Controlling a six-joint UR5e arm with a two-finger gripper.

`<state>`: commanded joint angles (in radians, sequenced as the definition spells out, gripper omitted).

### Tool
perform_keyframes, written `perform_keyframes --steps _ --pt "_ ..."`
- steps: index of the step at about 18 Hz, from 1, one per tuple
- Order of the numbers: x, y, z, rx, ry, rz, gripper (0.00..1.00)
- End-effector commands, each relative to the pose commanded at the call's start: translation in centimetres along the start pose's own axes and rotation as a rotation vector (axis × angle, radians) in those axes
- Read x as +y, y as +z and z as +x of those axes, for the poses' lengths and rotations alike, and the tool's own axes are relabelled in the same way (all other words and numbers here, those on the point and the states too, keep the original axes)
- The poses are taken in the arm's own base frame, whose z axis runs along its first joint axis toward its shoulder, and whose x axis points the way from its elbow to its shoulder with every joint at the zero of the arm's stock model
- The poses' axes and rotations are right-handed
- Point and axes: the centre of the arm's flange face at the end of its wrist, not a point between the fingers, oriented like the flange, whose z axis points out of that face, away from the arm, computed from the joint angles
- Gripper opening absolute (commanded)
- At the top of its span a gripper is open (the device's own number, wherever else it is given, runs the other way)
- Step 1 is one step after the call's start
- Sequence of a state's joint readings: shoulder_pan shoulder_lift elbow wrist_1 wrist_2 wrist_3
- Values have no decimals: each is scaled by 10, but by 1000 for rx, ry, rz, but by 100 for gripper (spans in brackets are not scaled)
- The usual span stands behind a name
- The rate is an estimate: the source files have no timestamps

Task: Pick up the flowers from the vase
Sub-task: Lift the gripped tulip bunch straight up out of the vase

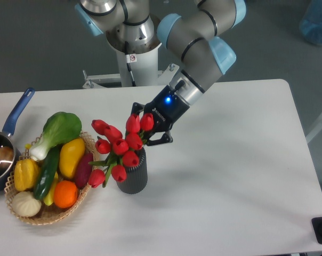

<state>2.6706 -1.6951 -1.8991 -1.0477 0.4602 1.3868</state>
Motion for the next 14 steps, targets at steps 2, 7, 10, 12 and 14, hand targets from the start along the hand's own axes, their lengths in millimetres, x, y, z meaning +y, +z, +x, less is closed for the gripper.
perform_keyframes --steps 2,7,10,12,14 --pt "-7 -7 2 -11 -3 20 0" --pt "-40 -28 -4 -33 -82 87 0" --pt "-46 -34 -6 -41 -90 102 0" --pt "-49 -41 -7 -41 -92 141 0" --pt "-52 -52 -8 -55 -108 167 0"
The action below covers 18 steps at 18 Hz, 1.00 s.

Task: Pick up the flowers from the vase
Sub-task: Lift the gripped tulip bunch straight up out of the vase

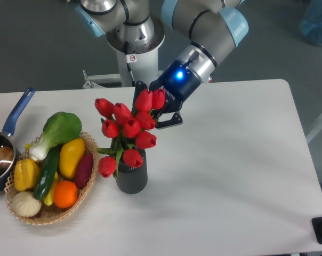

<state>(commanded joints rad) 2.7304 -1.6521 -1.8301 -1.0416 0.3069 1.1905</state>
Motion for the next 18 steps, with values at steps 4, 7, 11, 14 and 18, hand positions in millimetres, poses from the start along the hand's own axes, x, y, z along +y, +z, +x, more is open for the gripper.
perform_keyframes --steps 4,7,11,14,18 --pt "-20 -16 -3 -12 -44 51 0" --pt "-25 -19 -4 -15 -55 60 0" --pt "-31 -37 -8 -30 -60 104 0" --pt "-48 -52 -13 -49 -93 124 0" --pt "-66 -73 -23 -92 -48 125 0"
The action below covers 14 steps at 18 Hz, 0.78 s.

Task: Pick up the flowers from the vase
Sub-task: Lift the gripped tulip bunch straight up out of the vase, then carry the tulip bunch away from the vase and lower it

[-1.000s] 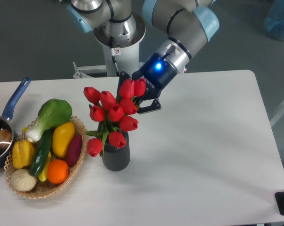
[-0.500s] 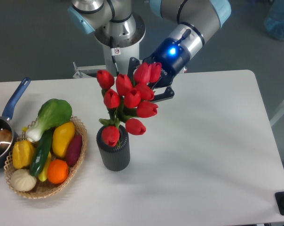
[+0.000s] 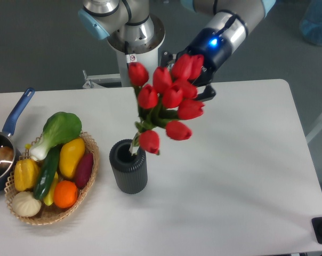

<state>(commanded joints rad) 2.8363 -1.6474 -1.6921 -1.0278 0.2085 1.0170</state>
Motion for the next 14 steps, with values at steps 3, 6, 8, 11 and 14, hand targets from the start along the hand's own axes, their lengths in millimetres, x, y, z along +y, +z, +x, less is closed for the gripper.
perform_keyframes --steps 3,6,8,11,14 --pt "-20 -21 -12 -46 38 6 0" --pt "-14 -29 -23 -113 45 -74 0" --pt "-7 -26 -26 -144 98 -144 0" --pt "5 -26 -34 -191 165 -257 0" --pt "9 -20 -35 -206 223 -332 0"
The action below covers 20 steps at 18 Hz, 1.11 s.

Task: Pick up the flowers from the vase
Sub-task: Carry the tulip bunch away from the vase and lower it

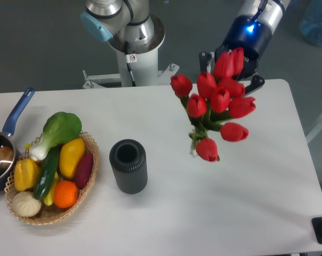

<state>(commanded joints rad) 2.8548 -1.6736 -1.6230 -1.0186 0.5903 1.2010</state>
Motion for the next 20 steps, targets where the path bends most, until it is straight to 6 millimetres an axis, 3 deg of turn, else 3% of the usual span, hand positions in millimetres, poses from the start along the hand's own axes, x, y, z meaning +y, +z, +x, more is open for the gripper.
perform_keyframes --steps 2,4,7,12,16,20 --pt "2 3 -2 -35 33 -104 0" --pt "-6 30 10 -35 124 -244 0" --pt "-6 54 27 -32 272 -433 0" --pt "-14 78 48 -55 384 -689 0" --pt "-28 106 59 72 448 -960 0" --pt "-36 116 60 64 474 -1024 0"
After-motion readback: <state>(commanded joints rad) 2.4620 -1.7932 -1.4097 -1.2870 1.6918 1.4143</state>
